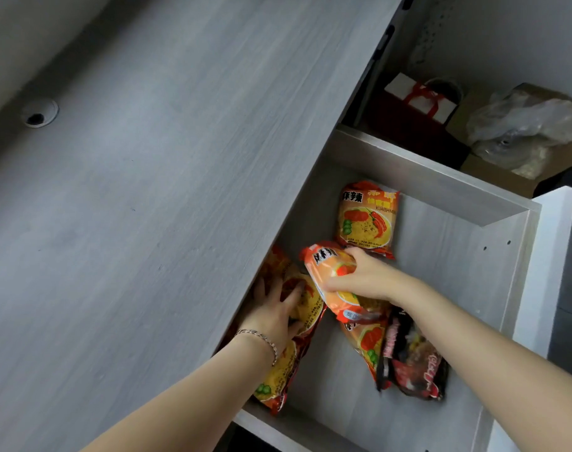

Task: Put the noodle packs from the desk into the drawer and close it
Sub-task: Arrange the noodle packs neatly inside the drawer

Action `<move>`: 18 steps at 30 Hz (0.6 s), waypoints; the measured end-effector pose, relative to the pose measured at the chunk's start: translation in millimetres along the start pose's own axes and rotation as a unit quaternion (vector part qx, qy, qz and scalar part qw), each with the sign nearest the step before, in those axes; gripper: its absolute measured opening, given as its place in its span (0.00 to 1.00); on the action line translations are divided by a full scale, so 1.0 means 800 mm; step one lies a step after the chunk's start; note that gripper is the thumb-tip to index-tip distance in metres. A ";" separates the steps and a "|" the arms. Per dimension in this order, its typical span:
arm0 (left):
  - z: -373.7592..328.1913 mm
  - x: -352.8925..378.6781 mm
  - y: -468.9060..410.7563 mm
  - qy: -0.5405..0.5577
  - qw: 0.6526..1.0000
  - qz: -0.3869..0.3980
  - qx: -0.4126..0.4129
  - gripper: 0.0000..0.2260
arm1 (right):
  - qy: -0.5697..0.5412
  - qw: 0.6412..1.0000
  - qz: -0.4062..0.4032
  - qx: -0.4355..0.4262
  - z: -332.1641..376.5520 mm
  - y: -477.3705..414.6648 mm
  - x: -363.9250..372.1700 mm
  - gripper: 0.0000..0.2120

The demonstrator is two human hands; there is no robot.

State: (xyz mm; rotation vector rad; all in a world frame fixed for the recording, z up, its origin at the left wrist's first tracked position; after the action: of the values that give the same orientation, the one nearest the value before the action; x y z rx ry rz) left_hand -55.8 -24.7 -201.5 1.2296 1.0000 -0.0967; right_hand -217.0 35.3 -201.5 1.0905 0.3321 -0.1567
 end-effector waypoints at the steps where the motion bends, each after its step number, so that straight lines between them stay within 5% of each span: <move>1: 0.001 0.000 0.000 -0.001 1.000 -0.003 -0.001 0.29 | -0.017 0.999 -0.002 -0.046 0.016 -0.001 -0.002 0.50; 4: 0.005 0.003 -0.001 0.003 1.000 -0.016 -0.002 0.30 | 0.027 0.985 -0.097 -0.141 0.056 -0.019 -0.013 0.50; 7: 0.007 0.005 -0.001 0.007 1.000 -0.017 -0.002 0.30 | 0.191 0.947 -0.208 -0.151 0.072 -0.046 -0.018 0.48; 9: 0.007 0.005 -0.002 0.010 1.000 -0.012 -0.002 0.30 | 0.263 0.927 -0.214 -0.157 0.075 -0.061 -0.010 0.44; 15: 0.006 0.006 0.000 -0.009 1.000 -0.017 0.005 0.30 | 0.115 0.960 -0.143 -0.212 0.067 -0.070 0.010 0.32; 18: 0.002 0.002 0.003 0.018 1.000 -0.010 0.009 0.29 | 0.109 0.957 -0.203 -0.179 0.047 -0.069 0.001 0.33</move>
State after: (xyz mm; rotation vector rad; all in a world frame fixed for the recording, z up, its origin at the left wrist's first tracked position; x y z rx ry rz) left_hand -52.6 -24.2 -200.9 1.2414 1.0456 -0.0995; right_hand -225.0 -23.4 -233.0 0.6696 0.7535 -0.3291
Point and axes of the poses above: each hand's wrist, its own y-axis away from the middle knuckle, its own x-axis out of the palm, z = x × y, the point moved 5 cm from there along -y, towards the middle knuckle, and after that the axes turned 5 degrees about -y, right-handed, at the moved point
